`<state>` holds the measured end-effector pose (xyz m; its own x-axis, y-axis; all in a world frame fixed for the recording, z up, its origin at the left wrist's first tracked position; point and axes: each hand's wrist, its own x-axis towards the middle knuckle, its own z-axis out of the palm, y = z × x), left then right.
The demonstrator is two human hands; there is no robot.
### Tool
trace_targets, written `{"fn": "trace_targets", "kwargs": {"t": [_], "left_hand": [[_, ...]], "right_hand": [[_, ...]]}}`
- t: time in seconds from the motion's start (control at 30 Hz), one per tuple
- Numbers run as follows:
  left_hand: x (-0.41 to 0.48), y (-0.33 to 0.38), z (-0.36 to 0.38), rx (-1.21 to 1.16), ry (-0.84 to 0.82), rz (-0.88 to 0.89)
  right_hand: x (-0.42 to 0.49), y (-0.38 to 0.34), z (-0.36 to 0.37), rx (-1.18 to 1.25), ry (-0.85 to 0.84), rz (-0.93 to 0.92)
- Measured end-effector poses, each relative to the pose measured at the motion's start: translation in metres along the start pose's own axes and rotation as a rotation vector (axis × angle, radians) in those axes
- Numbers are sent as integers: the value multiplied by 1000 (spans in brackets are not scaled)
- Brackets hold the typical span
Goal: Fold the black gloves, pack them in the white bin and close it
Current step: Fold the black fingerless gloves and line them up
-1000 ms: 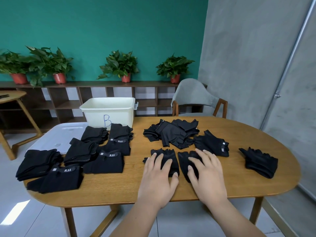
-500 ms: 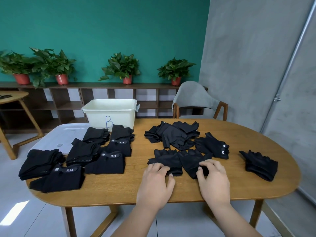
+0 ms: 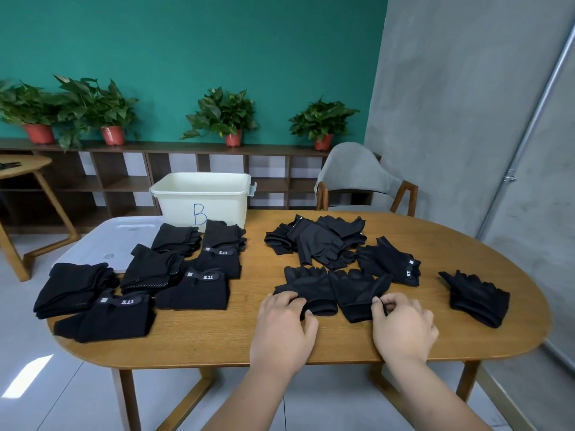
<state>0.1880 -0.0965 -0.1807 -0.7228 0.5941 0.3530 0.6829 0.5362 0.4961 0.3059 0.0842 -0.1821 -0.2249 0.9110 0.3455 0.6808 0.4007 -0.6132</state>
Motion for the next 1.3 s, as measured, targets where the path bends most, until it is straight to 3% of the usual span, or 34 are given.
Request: {"fn": "trace_targets", "kwargs": {"t": [0.27,0.4,0.5,0.57,0.63,0.7,0.77,0.83,0.97,1.1,1.2,1.3], "left_hand": [[-1,0,0,-60,-6,58],[0,-2,-1,-99,-92,125],[1,-7,2,-105,-105,166],[2,-9,4,-100,-105,181],[2,-9,4,-98,-111,193],[1,-7,2,-104,-106,204],[1,-5,-1,-126,-94,204],[1,-5,-2,-142,-85,198],[-1,-5,-1,-150,-84,174],[-2,-5,-1,-145,-74,175],[-2,-5,0,-149,-71,171],[-1,-6,1,-138,-73,162]], "right_hand": [[3,-1,-13,396,-5,5],[6,-14,-24,435,78,-151],[10,-34,-31,324,114,-380],[14,-45,-30,120,109,-632],[15,-53,-24,-146,-25,-868],[8,-55,-16,-332,-239,-963],[0,-51,-12,-329,-339,-924],[-4,-44,-10,-175,-352,-817],[2,-28,-3,-8,-248,-748],[6,-27,-8,93,-81,-825],[5,-13,-2,-2,-103,-992],[5,3,7,-43,-175,-1030]]}}
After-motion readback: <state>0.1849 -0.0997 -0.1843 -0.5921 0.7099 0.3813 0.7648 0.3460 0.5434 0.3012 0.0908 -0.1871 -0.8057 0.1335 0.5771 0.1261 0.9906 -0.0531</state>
